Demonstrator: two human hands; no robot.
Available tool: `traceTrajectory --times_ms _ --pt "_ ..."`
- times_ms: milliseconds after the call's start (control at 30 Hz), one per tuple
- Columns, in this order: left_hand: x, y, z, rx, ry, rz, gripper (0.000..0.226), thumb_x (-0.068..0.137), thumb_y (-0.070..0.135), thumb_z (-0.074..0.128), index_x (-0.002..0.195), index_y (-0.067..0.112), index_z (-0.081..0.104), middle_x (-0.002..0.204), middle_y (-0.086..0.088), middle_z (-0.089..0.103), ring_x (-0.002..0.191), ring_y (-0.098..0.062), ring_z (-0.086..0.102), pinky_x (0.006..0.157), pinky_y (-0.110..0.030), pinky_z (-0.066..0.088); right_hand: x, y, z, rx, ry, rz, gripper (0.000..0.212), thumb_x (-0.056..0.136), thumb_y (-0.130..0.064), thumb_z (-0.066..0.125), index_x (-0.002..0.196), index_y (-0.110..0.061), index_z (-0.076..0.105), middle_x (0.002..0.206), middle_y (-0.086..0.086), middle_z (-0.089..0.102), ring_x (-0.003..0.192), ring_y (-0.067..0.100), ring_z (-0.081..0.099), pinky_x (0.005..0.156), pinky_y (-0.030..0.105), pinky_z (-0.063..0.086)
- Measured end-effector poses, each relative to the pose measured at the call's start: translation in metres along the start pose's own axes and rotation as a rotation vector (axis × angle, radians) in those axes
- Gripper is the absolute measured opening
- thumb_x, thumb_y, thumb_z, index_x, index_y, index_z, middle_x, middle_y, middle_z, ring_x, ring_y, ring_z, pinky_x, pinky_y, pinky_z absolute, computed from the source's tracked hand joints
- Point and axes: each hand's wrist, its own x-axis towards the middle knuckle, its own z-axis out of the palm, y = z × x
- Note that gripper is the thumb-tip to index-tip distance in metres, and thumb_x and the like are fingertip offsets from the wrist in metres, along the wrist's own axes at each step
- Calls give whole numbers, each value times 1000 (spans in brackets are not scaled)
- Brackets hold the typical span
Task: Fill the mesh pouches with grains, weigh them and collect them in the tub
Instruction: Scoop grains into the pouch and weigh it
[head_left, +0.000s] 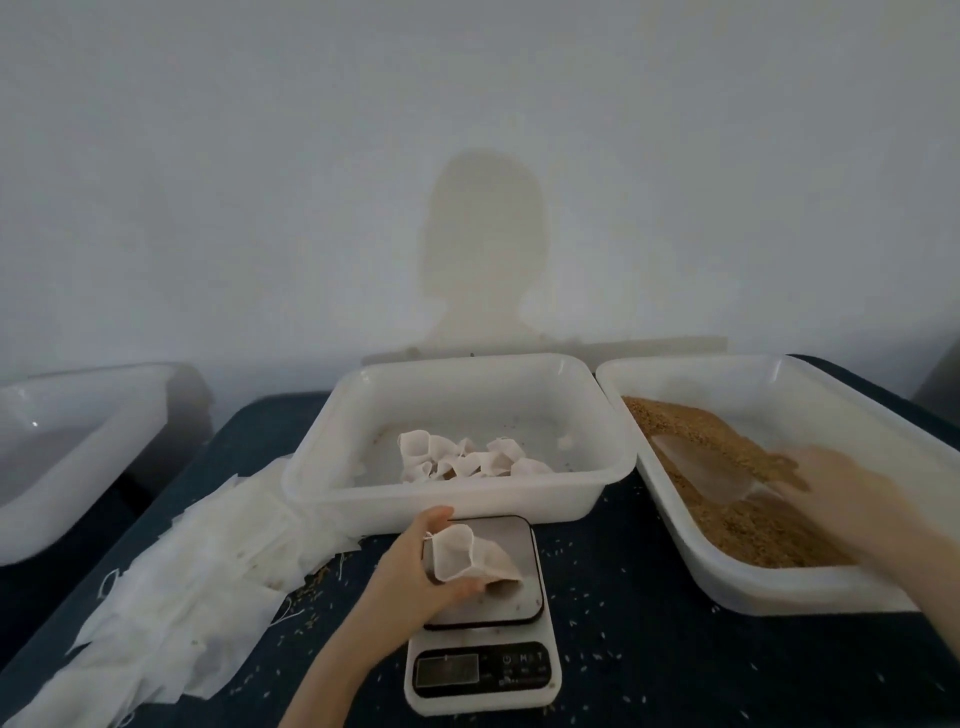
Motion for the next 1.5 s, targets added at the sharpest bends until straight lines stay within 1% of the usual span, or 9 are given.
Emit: traceTrajectory --times_ms 167,333,567,733,967,1133,1267,1400,1500 --pt "-8 -13 -10 17 -102 2 101 55 63 78 136 48 20 125 34 35 117 12 35 98 -15 29 -30 -66 -9 225 255 -395 24 90 -20 59 113 -27 66 104 -11 67 80 5 61 72 19 49" --pt "-14 -28 -10 -26 -144 -13 100 63 47 82 139 49 17 131 35 31 124 11 31 102 -15 28 -70 -140 22 255 90 -693 23 90 -25 53 105 -28 70 98 -21 63 72 -20 50 64 0 38" --pt "-22 -38 -18 32 -135 -20 100 66 32 81 138 53 15 137 27 32 128 6 28 107 -20 25 -72 -167 73 347 -6 -636 19 95 -24 55 106 -30 69 97 -21 64 73 -4 55 68 5 41" --pt "-26 -45 -21 14 -103 -7 94 66 33 81 129 64 19 135 31 35 125 15 28 102 -17 26 -82 -186 81 362 -34 -669 18 95 -26 54 107 -30 68 95 -24 59 79 -12 51 70 2 38" --pt "-24 -41 -14 10 33 55 70 70 37 80 126 49 40 126 31 45 119 12 39 98 -16 34 -95 -234 83 326 24 -697 34 82 -62 48 99 -34 58 82 -22 47 73 -2 45 64 12 37" --pt "-19 -28 -13 37 131 104 47 76 22 76 107 50 51 102 22 61 90 3 55 80 -15 47 -95 -256 90 237 28 -671 28 87 -57 45 96 -31 53 86 -14 58 75 5 55 62 19 38" --pt "-18 -14 -14 -14 140 132 48 76 17 75 108 45 53 96 17 61 80 0 55 68 -13 45 -82 -253 83 268 7 -552 17 92 -40 51 94 -30 64 80 -14 62 72 5 58 62 17 44" --pt "-14 8 -5 -98 160 125 62 74 16 77 117 46 43 113 18 54 94 2 55 75 -22 52 -64 -245 61 432 -47 -385 9 86 -39 63 83 -33 69 69 -19 59 69 -1 60 63 12 46" --pt "-6 27 6 -172 201 100 85 67 23 83 131 41 30 122 22 45 102 4 51 76 -12 47 -53 -239 42 570 -53 -330 16 85 -36 66 71 -28 69 65 -11 66 60 4 61 61 21 53"
